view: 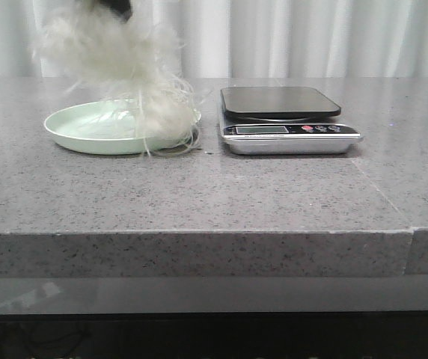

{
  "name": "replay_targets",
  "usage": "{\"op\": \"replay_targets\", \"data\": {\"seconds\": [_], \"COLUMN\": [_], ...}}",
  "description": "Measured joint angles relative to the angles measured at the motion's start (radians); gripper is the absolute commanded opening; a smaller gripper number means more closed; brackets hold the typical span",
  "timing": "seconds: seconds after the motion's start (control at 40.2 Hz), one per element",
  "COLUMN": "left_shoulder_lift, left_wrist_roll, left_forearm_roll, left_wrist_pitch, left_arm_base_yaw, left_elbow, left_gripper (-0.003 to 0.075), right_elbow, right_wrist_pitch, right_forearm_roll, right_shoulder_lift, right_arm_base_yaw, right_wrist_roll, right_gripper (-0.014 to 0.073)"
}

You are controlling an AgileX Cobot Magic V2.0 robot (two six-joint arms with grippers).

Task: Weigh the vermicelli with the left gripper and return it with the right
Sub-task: 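Lift the vermicelli with the left gripper and carry it over the scale, then lower the vermicelli onto the scale, open the left gripper, withdraw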

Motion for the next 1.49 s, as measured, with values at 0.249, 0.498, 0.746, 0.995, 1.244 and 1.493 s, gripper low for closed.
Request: {"op": "replay_targets", "data": {"seconds": [0.249,0.498,0.746,0.995,1.244,1.493], "left_shoulder_lift": [0.000,0.011,0.099,0.216,0.332,0.377], "left_wrist_roll": [0.002,0.002,0.002,0.004,0.004,0.004], "left_forearm_roll": [-0.002,-0.002,-0.004,-0.006,-0.061,-0.082], "left_wrist_pitch": [-0.103,-0.268,-0.317,-0.325,-0.331,-0.315], "left_arm_base_yaw": [-0.074,-0.150,-0.198,-0.216,-0.216,-0.216], "left_elbow": [-0.123,-0.183,-0.270,-0.288,-0.289,-0.295], "left_gripper": [0.0156,0.0156,0.0157,0.0157,0.0244,0.0458], "right_elbow": [0.000,0.000,0.000,0.000,0.000,0.000], "right_wrist_pitch": [0.000,0.000,0.000,0.000,0.000,0.000], "right_forearm_roll": [0.000,0.000,0.000,0.000,0.000,0.000], "right_shoulder_lift": [0.000,0.000,0.000,0.000,0.000,0.000], "right_arm_base_yaw": [0.000,0.000,0.000,0.000,0.000,0.000], "right_wrist_roll": [0.000,0.000,0.000,0.000,0.000,0.000], "right_gripper": [0.0598,0.0598,0.0598,0.0598,0.0598,0.0598]}}
